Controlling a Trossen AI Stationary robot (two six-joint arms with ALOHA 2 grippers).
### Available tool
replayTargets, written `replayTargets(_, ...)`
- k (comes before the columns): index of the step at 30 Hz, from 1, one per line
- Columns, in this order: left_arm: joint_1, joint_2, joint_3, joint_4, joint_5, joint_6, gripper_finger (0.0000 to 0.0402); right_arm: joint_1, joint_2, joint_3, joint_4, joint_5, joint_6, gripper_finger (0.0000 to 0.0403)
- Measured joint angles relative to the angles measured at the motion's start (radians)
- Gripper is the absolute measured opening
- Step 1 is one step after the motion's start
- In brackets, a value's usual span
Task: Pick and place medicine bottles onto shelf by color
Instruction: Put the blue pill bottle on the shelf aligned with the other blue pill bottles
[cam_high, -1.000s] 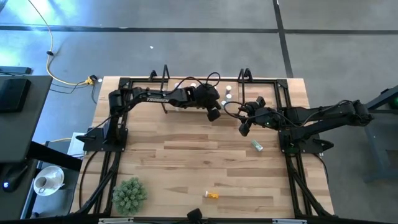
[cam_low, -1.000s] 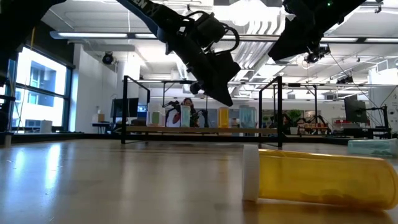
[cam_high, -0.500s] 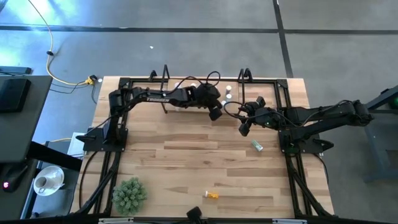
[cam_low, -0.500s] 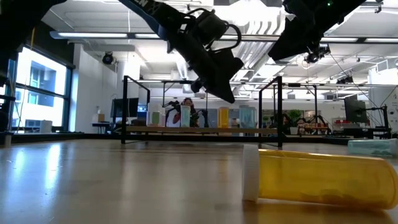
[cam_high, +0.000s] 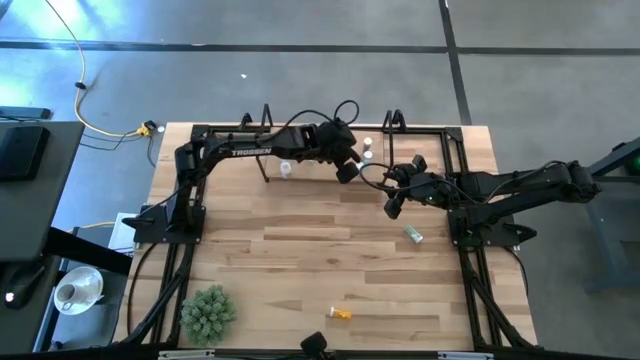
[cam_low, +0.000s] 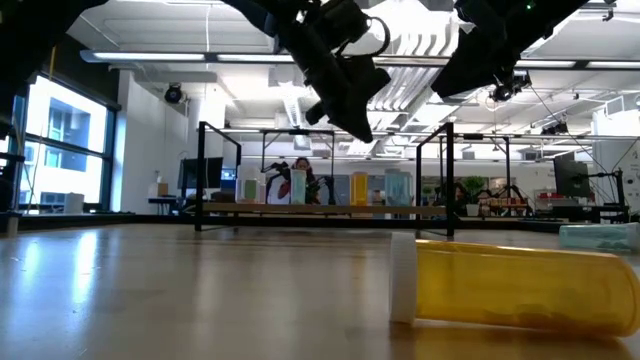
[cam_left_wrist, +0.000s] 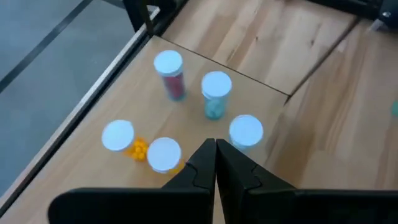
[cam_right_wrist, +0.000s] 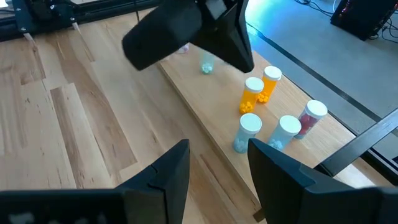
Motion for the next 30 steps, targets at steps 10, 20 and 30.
replayTargets(10, -0.023, 0.071, -0.001, -0.026, -0.018, -0.026, 0.0000, 0.000, 0.000, 0.000, -0.004, -0.018, 0.000, 0.0154)
replayTargets(20, -0.025, 0.129, -0.002, -0.004, -0.020, -0.026, 0.0000, 0.000, 0.000, 0.000, -0.008, -0.035, 0.000, 0.0154)
replayTargets(30, -0.031, 0.164, -0.001, 0.081, -0.002, -0.070, 0.0000, 0.000, 0.000, 0.000, -0.011, -0.038, 0.000, 0.0154)
